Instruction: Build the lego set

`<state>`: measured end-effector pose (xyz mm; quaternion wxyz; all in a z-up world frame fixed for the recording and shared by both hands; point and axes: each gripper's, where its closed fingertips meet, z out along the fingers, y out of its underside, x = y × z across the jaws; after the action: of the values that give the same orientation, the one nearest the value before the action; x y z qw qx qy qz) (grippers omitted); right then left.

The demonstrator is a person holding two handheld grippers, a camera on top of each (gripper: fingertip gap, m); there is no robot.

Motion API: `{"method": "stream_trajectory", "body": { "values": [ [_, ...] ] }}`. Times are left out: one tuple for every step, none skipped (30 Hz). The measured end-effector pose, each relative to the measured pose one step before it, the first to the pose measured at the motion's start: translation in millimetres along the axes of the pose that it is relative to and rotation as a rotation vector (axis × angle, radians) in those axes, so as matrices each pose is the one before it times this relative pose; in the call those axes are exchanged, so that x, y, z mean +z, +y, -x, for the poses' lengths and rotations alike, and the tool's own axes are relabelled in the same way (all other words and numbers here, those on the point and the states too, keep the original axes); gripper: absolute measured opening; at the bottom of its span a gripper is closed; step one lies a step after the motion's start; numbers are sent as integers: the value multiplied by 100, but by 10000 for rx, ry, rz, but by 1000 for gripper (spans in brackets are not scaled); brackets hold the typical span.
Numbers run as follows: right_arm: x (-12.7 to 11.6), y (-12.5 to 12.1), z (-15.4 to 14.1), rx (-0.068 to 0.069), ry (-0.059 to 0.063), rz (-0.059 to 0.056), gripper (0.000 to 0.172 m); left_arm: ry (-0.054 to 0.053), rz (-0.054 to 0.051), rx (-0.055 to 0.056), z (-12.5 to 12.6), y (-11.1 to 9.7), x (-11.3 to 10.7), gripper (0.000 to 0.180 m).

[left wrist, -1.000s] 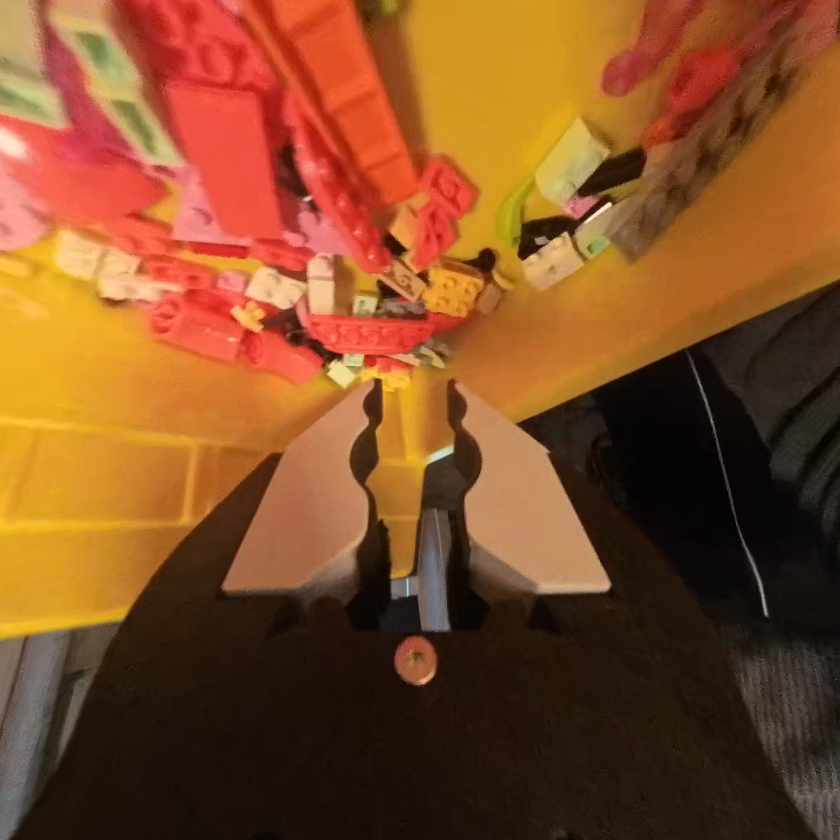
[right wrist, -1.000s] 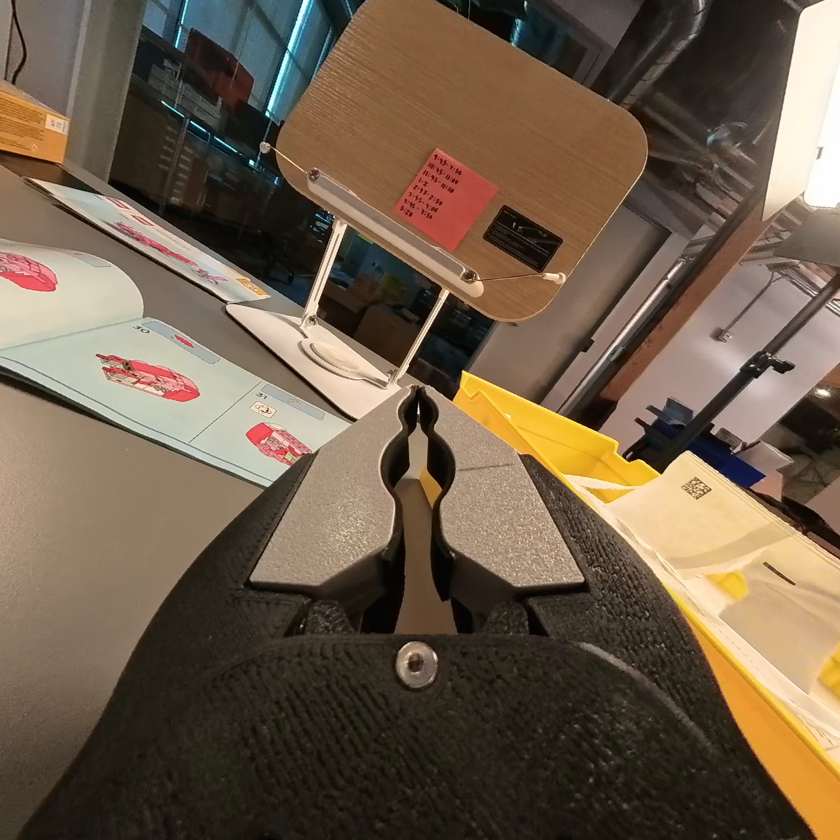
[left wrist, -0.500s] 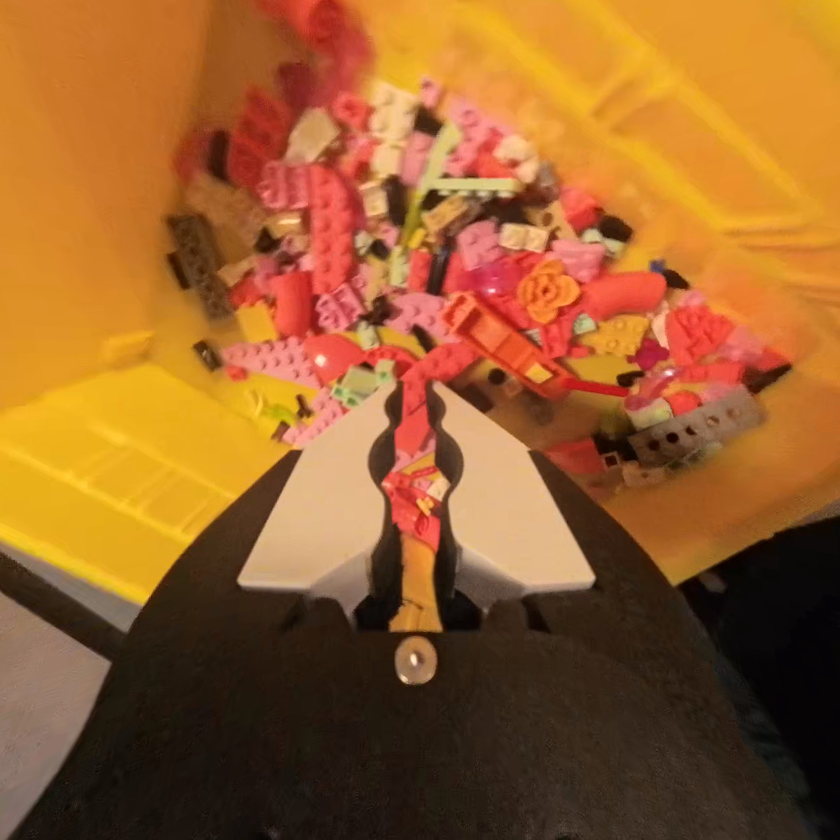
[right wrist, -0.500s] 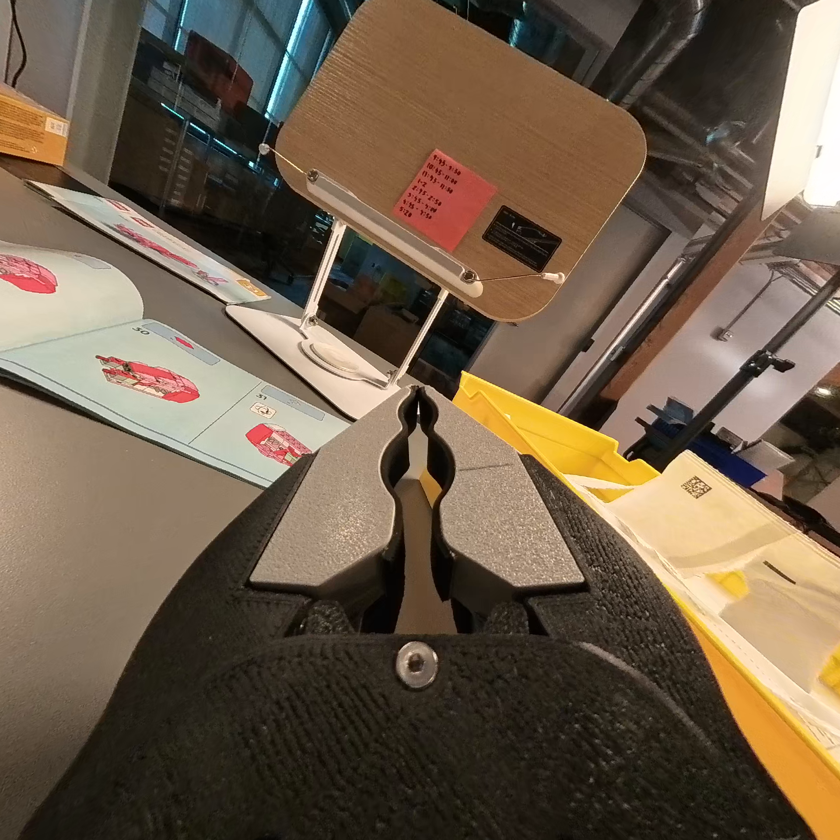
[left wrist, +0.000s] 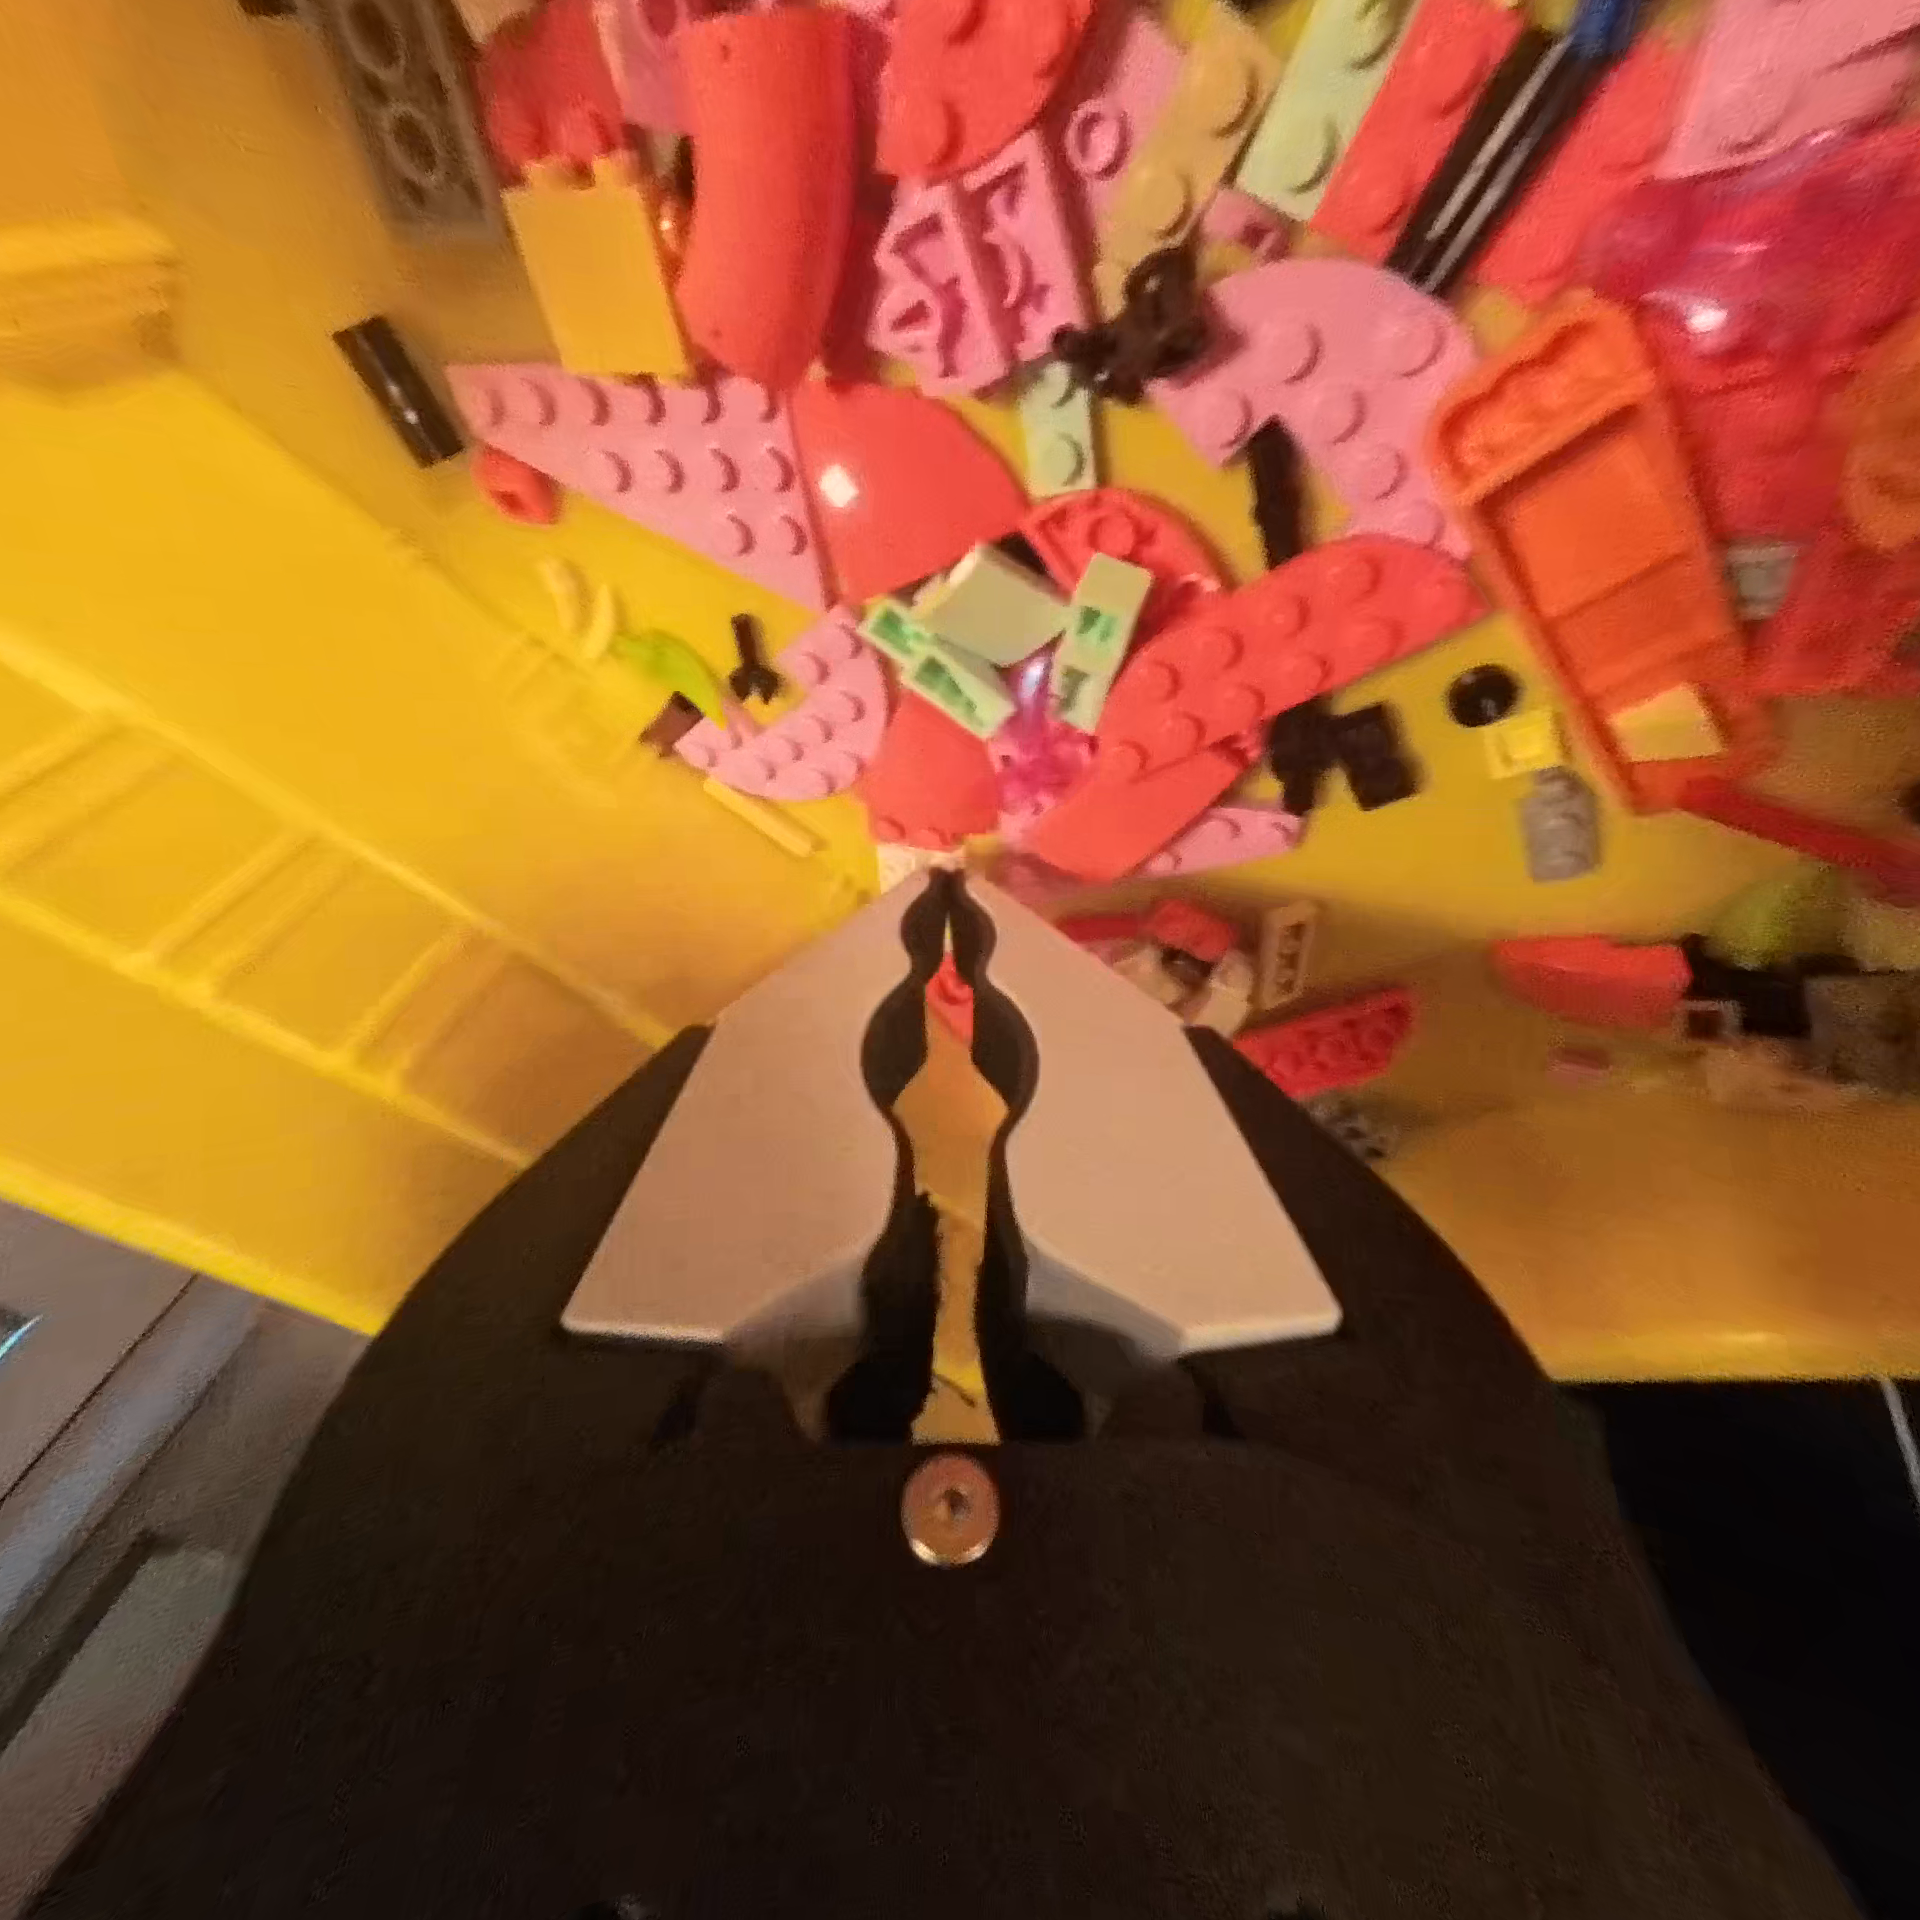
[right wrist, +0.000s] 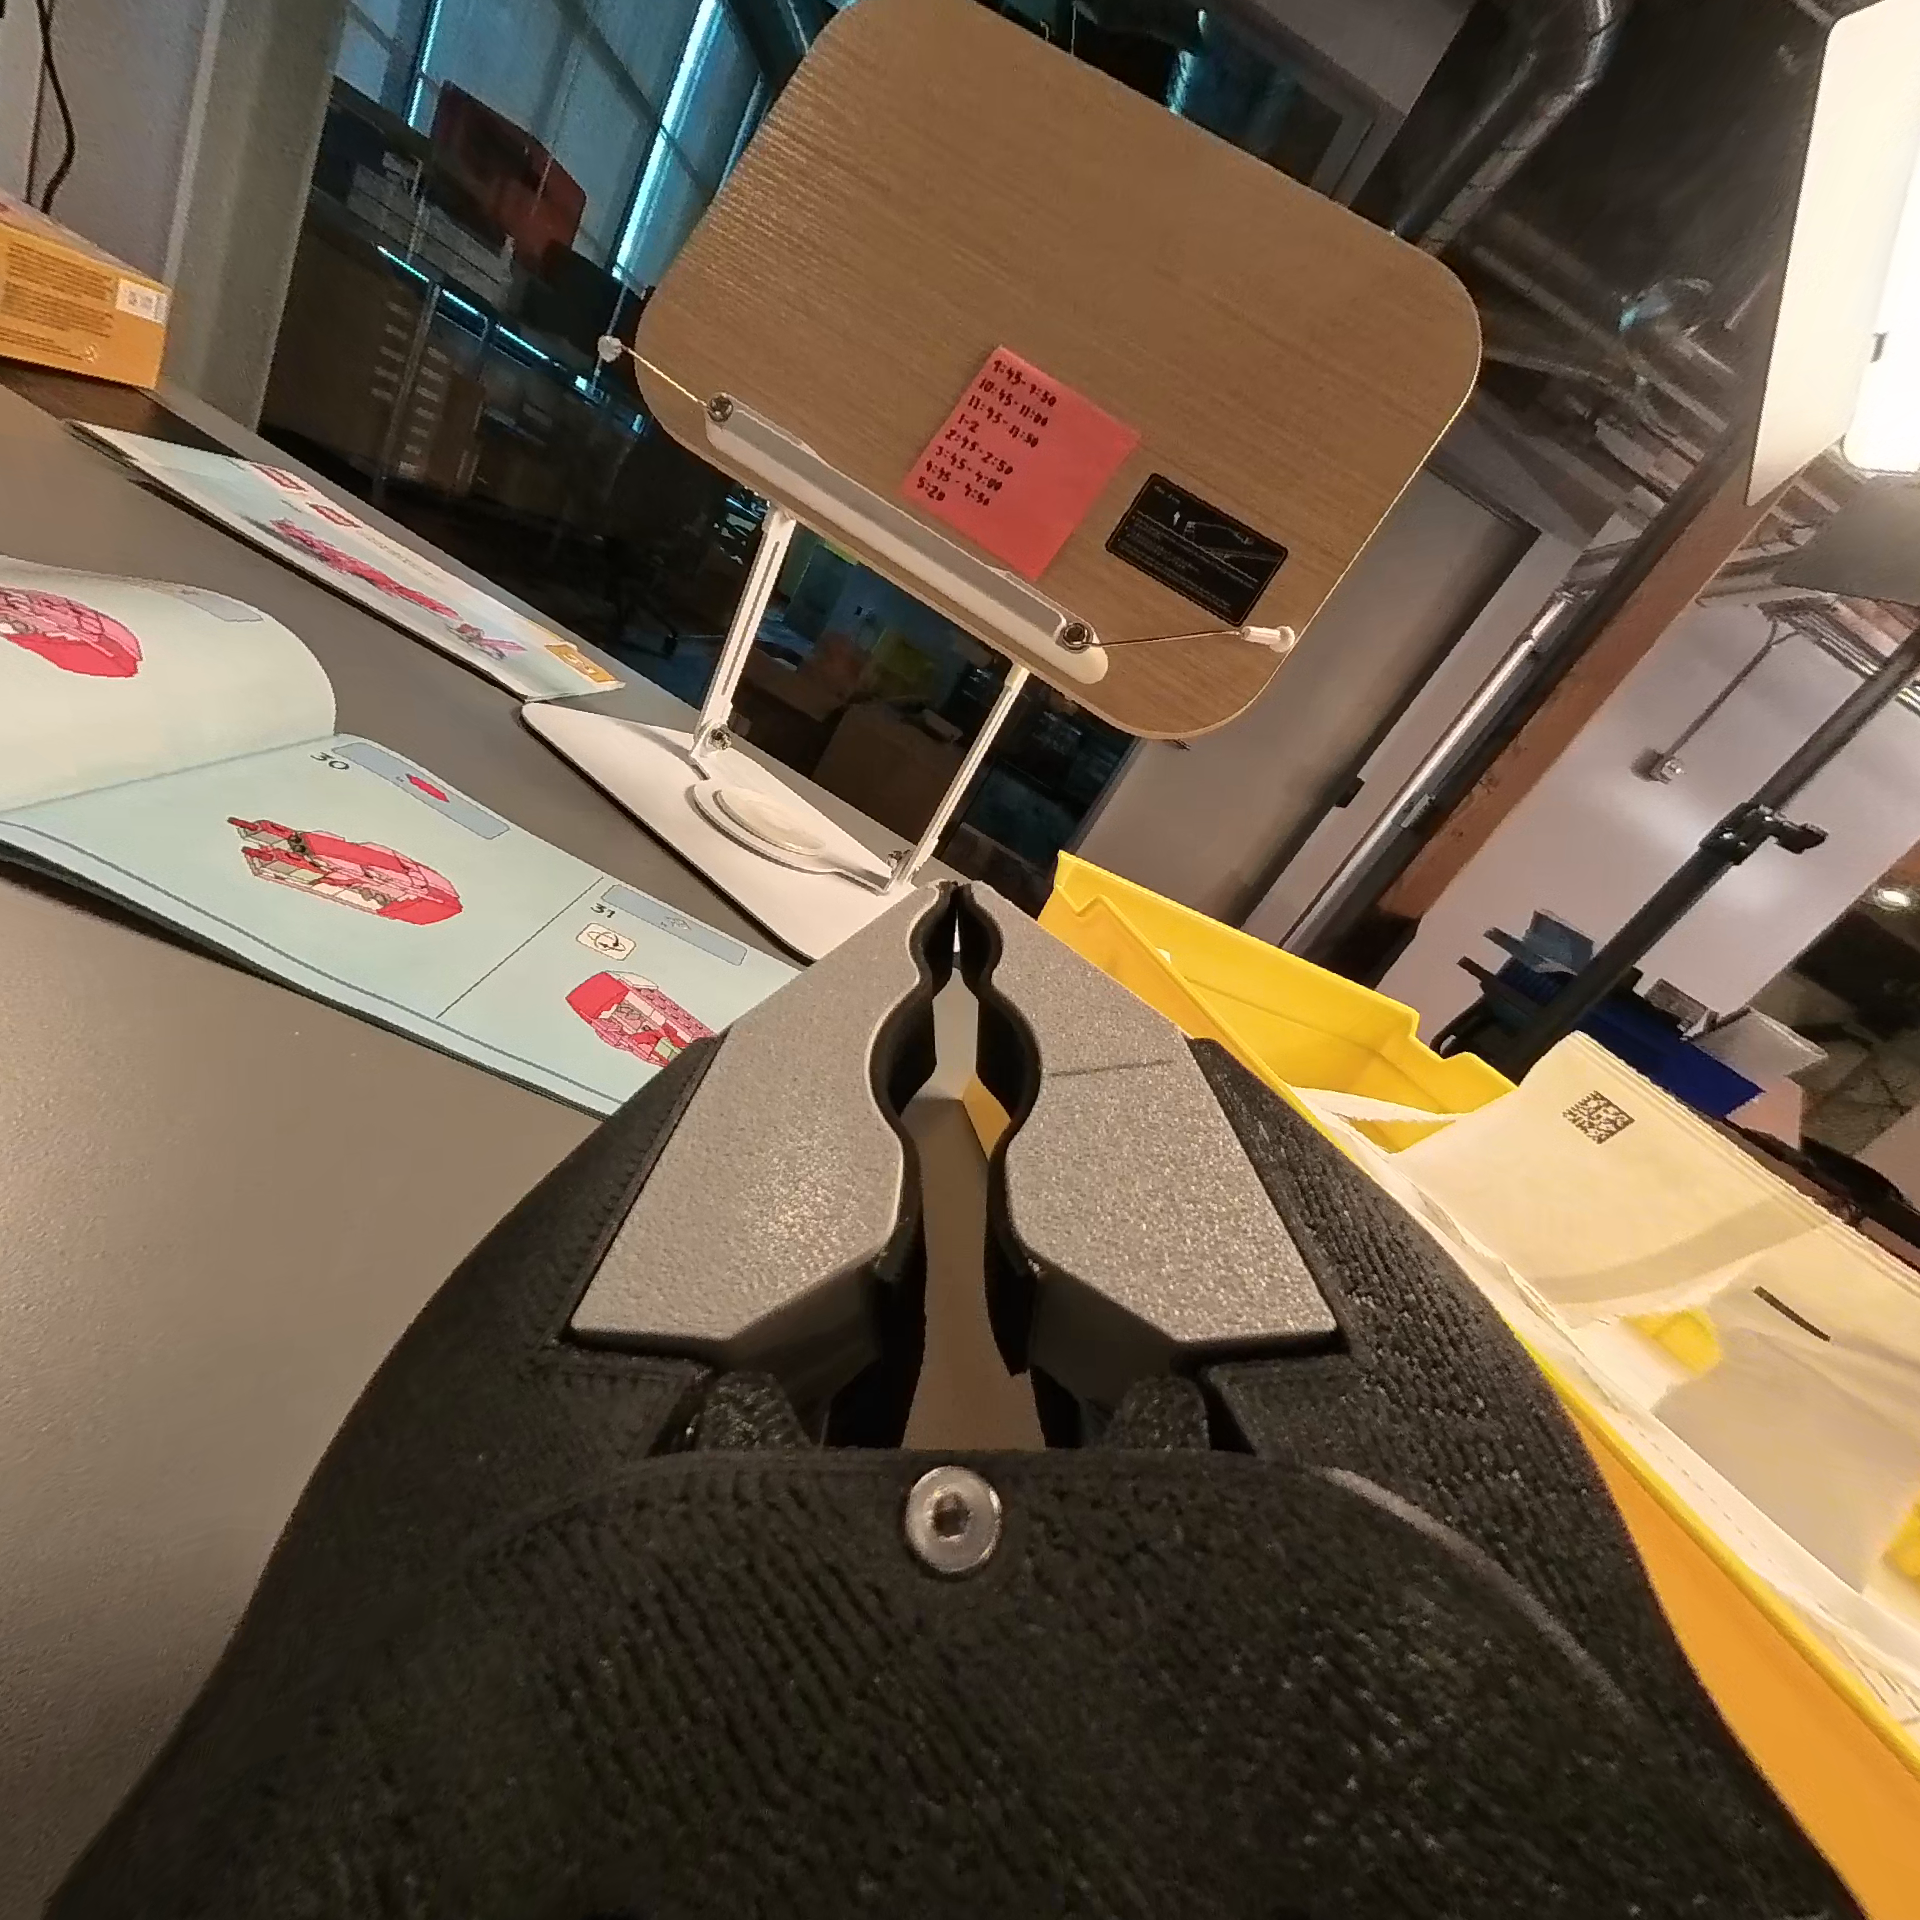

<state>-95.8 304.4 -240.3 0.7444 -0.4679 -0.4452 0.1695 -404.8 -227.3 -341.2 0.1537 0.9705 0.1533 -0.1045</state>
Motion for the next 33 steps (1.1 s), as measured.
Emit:
{"method": "stream_trajectory", "body": {
  "values": [
    [2,-3,8,3,-4,-2,0,553,-120,-32,-747,-1,-199,0],
    [-9,-12,10,4,-4,-6,0,777,-76,14,-1135,53,-212,0],
    [3,-10,-4,8,-5,-6,0,999,-43,52,-1533,97,-208,0],
    [1,-1,2,13,-4,-5,0,1140,37,52,-1814,155,-97,0],
    [-10,-16,-7,13,0,-7,0,743,112,121,-1274,195,47,0],
    [-6,-1,-16,11,4,-7,0,30,7,161,-231,-48,-11,0],
    [-10,-15,-16,13,6,-7,0,-491,-252,58,620,-474,-298,0],
    [-6,-8,-22,15,7,-5,0,-663,-456,-120,1028,-782,-575,0],
    [-16,3,-25,16,9,-5,0,-626,-518,-189,1085,-857,-700,0],
    [3,-11,-12,11,2,-6,0,-519,-445,-131,987,-728,-687,0],
    [-6,-3,3,4,-4,-3,0,-389,-297,-40,790,-503,-563,0],
    [-6,1,18,-2,-6,-2,0,-329,-187,2,665,-357,-418,8],
    [9,-2,15,-2,-8,-1,0,-333,-122,-55,707,-298,-304,22],
    [1,-8,3,3,-4,1,0,-371,-104,-111,838,-325,-198,36],
    [4,10,-9,10,-2,-1,0,-376,-188,-84,924,-500,-146,43],
    [1,-6,-8,17,2,-3,0,-369,-424,-58,987,-918,-174,43],
    [-5,-10,-16,15,3,-6,0,-354,-582,-75,1026,-1241,-167,39],
    [-6,-2,-12,13,2,-7,0,-278,-545,-55,963,-1273,-88,29],
    [-5,-9,-23,12,6,-6,0,-230,-422,-74,885,-1172,39,22],
    [-12,-7,-17,11,9,-7,0,-106,-206,-106,639,-878,192,14],
    [-17,-12,-6,8,5,-7,0,114,56,-55,214,-465,334,4],
    [-18,-10,-10,7,-1,-10,0,196,306,-4,-7,-67,491,0],
    [-21,-18,6,10,-6,-12,0,198,458,28,-100,240,599,0],
    [-3,-12,-1,16,-8,-8,0,162,432,20,-117,282,627,0],
    [-12,-5,-2,19,-6,-10,0,179,378,41,-202,293,640,0],
    [-13,-25,-13,12,0,-15,0,203,260,63,-283,178,615,0],
    [-4,-7,-10,7,7,-6,0,232,116,0,-344,31,526,0],
    [-2,5,-17,6,6,-1,0,272,-21,-41,-416,-107,381,0],
    [-7,-2,-7,8,5,-2,0,277,-132,-56,-416,-210,232,0],
    [2,-9,-11,12,2,-5,0,236,-148,-69,-370,-182,159,0],
    [-8,-4,-19,14,5,-3,0,211,-61,-56,-348,-27,124,0],
    [-3,7,-8,11,3,0,0,201,67,-20,-366,191,155,0],
    [7,-4,-4,5,-3,0,0,168,174,11,-340,382,154,0]
  ]
}}
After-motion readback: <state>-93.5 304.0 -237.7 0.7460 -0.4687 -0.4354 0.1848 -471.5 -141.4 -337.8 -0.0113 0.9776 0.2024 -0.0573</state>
